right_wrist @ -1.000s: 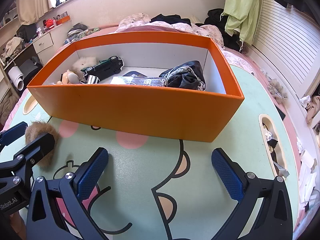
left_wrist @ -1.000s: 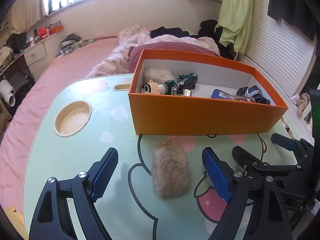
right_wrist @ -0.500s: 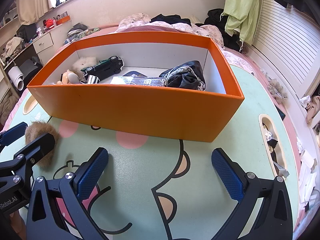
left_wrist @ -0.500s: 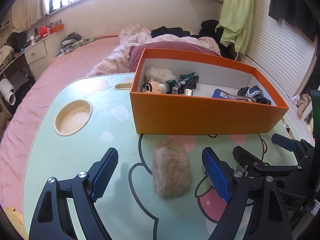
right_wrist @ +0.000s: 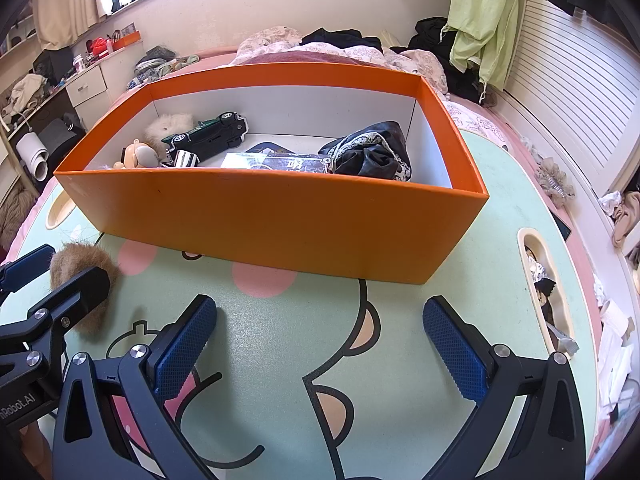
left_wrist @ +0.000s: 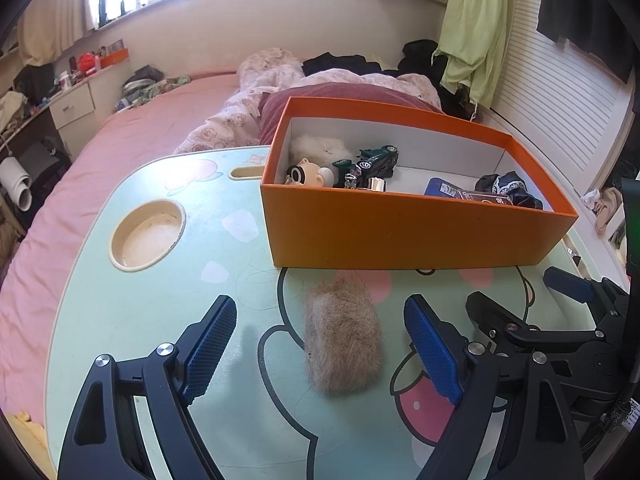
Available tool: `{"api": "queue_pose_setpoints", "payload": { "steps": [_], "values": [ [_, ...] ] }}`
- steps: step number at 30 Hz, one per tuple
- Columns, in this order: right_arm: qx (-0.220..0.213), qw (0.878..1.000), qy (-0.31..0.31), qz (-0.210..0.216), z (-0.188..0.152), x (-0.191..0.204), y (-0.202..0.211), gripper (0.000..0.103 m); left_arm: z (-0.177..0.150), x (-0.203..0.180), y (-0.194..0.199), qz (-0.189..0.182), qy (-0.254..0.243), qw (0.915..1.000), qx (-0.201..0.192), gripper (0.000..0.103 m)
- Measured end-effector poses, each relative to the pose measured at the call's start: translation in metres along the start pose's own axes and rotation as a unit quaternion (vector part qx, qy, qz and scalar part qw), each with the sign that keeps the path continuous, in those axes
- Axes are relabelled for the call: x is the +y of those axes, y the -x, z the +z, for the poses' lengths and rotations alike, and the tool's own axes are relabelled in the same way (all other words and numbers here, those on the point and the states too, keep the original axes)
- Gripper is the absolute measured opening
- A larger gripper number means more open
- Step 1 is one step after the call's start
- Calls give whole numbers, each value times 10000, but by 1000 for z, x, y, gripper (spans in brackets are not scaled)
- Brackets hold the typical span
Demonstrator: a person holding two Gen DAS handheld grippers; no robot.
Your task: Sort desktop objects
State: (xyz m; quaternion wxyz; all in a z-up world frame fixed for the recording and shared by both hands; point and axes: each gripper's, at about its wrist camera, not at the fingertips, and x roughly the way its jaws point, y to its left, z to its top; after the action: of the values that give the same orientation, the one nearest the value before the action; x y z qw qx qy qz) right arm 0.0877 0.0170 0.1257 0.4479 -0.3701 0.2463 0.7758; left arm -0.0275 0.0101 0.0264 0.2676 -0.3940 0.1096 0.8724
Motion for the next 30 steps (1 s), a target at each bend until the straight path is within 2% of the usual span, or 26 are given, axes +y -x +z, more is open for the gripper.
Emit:
{"api": "queue_pose_setpoints", "payload": {
  "steps": [30],
  "values": [
    [-4, 10000, -13, -4, 0, -1, 1, 103, 2, 7, -1, -24, -26, 10000, 57, 86]
  ]
}}
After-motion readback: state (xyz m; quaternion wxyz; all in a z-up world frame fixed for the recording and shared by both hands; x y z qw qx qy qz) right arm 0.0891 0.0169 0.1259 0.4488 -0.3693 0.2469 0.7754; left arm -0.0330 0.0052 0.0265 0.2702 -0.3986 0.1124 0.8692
